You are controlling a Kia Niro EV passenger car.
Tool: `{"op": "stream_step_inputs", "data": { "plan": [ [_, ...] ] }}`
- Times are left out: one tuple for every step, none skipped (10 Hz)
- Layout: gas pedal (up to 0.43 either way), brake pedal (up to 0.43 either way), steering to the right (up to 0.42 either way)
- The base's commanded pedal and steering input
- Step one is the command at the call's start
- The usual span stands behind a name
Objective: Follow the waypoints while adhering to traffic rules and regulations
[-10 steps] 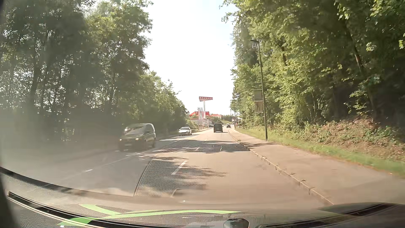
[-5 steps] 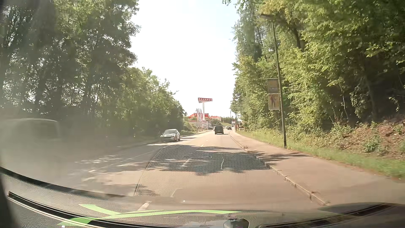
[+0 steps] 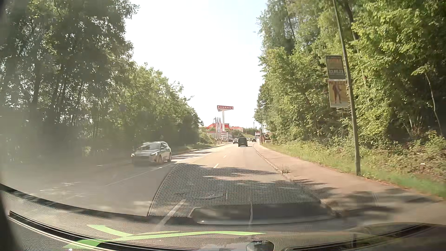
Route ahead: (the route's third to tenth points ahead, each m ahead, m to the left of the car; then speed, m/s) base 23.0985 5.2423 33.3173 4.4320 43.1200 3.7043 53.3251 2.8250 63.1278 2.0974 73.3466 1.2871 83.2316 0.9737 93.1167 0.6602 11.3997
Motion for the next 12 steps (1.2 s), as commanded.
{"op": "stream_step_inputs", "data": {
  "plan": [
    [0.209,0.0,-0.002],
    [0.209,0.0,-0.002],
    [0.209,0.0,-0.001],
    [0.209,0.0,-0.001],
    [0.209,0.0,0.0],
    [0.209,0.0,0.0],
    [0.22,0.0,0.0],
    [0.22,0.0,0.0],
    [0.22,0.0,0.0],
    [0.22,0.0,-0.001],
    [0.22,0.0,-0.001],
    [0.22,0.0,0.0]
  ]
}}
